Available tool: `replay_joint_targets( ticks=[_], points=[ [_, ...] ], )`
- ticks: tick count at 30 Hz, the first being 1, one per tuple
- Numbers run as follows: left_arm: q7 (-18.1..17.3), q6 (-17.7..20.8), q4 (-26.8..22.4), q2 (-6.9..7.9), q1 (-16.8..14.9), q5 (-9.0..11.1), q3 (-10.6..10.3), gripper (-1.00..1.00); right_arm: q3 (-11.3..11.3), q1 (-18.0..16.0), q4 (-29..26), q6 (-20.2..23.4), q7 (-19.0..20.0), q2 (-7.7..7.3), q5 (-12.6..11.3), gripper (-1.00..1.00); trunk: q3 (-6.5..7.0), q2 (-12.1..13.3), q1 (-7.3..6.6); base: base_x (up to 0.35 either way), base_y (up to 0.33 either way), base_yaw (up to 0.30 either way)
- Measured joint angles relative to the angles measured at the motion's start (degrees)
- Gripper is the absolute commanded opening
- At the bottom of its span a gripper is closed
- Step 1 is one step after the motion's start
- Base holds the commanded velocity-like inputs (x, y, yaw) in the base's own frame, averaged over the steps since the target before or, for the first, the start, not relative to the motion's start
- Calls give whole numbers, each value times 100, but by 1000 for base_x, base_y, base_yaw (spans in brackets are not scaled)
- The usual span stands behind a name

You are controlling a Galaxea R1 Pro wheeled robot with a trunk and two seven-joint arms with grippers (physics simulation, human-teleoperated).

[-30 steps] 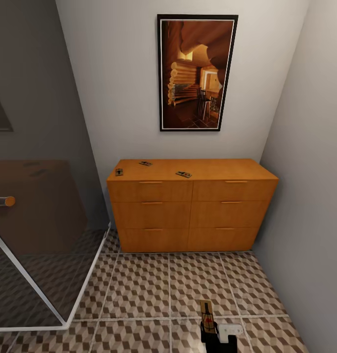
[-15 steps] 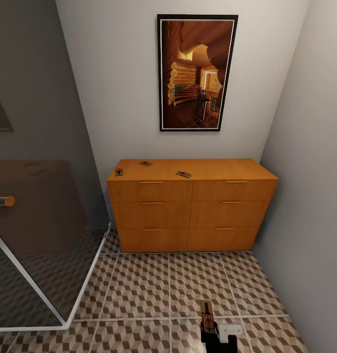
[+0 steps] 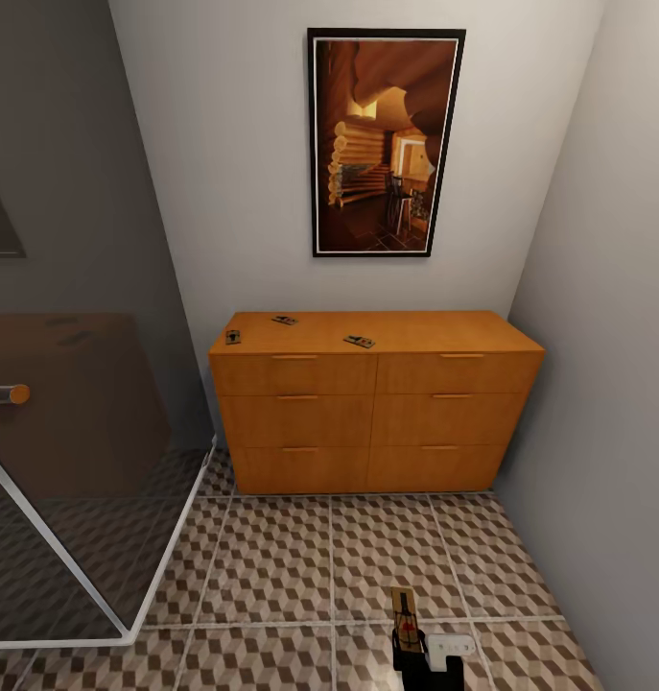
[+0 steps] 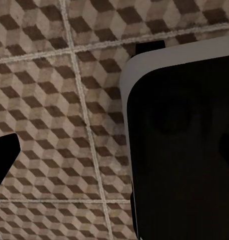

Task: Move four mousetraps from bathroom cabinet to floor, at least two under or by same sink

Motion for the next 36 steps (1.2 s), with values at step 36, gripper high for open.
replay_joint_targets(
  ticks=[36],
  points=[
    [0,0,0,-1,0,0,0,100,0,-1,0,0,0,0,0,-100,0,0,0,0,0,0]
  ],
)
